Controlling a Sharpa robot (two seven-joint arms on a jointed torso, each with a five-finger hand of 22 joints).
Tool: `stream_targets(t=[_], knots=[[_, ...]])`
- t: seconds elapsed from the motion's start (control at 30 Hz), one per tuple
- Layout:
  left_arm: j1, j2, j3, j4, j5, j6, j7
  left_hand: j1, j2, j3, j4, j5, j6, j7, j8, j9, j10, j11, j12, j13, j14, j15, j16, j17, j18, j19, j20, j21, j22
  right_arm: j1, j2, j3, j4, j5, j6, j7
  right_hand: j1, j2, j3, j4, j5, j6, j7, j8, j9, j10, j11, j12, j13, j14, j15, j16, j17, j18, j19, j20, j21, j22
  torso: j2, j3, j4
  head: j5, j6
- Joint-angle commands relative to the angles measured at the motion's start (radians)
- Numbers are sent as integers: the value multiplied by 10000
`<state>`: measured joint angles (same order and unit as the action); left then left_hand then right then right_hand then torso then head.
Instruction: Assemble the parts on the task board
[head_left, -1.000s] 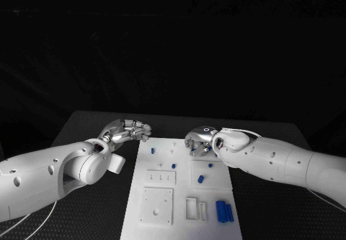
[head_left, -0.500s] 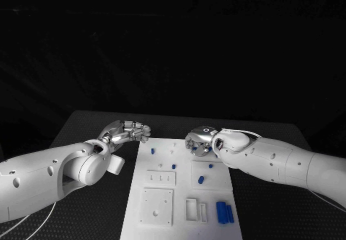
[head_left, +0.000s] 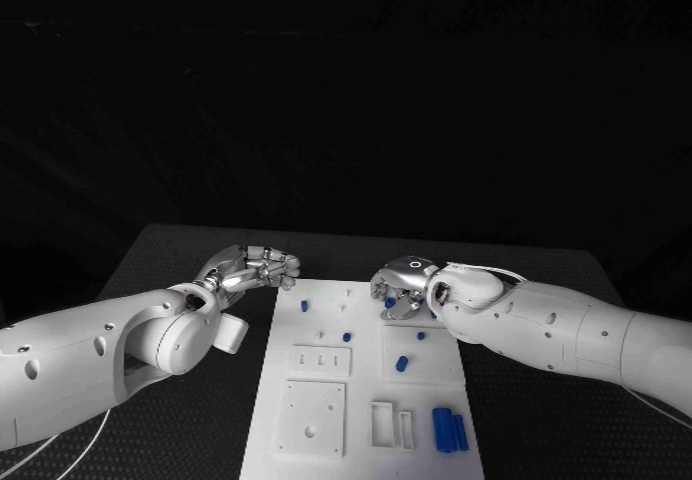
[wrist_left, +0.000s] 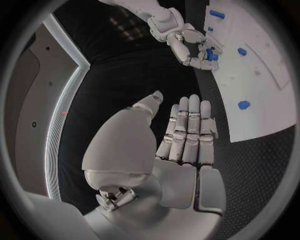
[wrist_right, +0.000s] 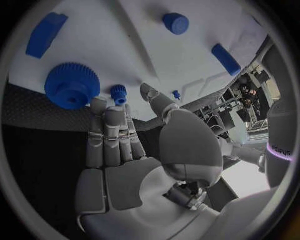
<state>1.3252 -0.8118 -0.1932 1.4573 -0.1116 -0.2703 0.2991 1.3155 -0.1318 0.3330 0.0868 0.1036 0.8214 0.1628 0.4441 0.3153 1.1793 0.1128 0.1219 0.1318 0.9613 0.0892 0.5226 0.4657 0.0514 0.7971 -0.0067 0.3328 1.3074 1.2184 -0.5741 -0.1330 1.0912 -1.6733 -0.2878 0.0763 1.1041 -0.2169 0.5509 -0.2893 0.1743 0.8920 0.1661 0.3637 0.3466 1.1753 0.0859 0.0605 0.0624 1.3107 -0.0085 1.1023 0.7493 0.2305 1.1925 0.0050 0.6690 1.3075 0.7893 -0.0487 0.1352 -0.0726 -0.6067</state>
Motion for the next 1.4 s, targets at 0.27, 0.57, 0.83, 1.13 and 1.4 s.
stream_targets(t=[0.27, 0.57, 0.83, 1.13, 1.4], knots=[[11, 3, 9, 3, 84, 189, 19, -91, 13, -47, -6, 8, -30, 75, -54, 17, -31, 89, -88, 8, 0, 68, -66, 19, 29, -30, 22, -41, 119, -71, -134, -45, 121, -167, -277, -335, 332, -3, 69, 13, -316, -7, -16, -25, 11, -377, 294, 71, 64, -14, 94, 150, -109, 313, -20, -49, 152, 222, 28, -1, -12, -48, 59], [11, 3, 8, 11, 85, 219, 2, -87, 22, -37, -11, 10, -19, 72, -58, 23, -32, 92, -101, 9, 0, 70, -75, 26, 30, -33, 23, -44, 119, -69, -245, -44, 189, -319, -291, -423, 812, 2, 662, 29, -857, 105, -49, 6, 17, -230, 261, 111, 89, -15, 64, 262, -255, 313, 15, -63, 330, 233, 39, -5, -2, -86, 82], [11, 0, 8, -3, 85, 225, -13, -83, 27, -30, -17, 12, -10, 70, -62, 29, -31, 93, -111, 11, 0, 71, -83, 32, 30, -36, 24, -47, 120, -67, -348, -41, 268, -349, -430, -464, 895, -27, 955, 43, -889, 193, -78, 31, 25, -161, 247, 103, 91, -19, 49, 325, -324, 313, 13, -66, 438, 233, 48, -9, -6, -106, 110], [11, 10, 8, -25, 85, 242, -37, -80, 34, -22, -22, 16, -4, 67, -69, 34, -30, 95, -123, 13, 1, 72, -92, 39, 30, -37, 26, -49, 121, -67, -370, -41, 264, -354, -235, -438, 833, -19, 1043, 49, -898, 270, -105, 61, 40, -61, 219, 126, 106, -18, 24, 378, -362, 313, 15, -71, 515, 235, 58, -14, -1, -129, 111], [11, 6, 7, -39, 85, 262, -57, -86, 38, -21, -21, 15, -2, 66, -74, 37, -32, 98, -132, 14, 1, 73, -97, 44, 29, -39, 28, -51, 122, -67, -387, -41, 278, -375, -248, -386, 780, 45, 1122, 46, -926, 447, -182, 146, 88, 127, 161, 176, 137, -38, -32, 423, -415, 313, -13, -79, 595, 230, 62, -13, 6, -154, 99]])
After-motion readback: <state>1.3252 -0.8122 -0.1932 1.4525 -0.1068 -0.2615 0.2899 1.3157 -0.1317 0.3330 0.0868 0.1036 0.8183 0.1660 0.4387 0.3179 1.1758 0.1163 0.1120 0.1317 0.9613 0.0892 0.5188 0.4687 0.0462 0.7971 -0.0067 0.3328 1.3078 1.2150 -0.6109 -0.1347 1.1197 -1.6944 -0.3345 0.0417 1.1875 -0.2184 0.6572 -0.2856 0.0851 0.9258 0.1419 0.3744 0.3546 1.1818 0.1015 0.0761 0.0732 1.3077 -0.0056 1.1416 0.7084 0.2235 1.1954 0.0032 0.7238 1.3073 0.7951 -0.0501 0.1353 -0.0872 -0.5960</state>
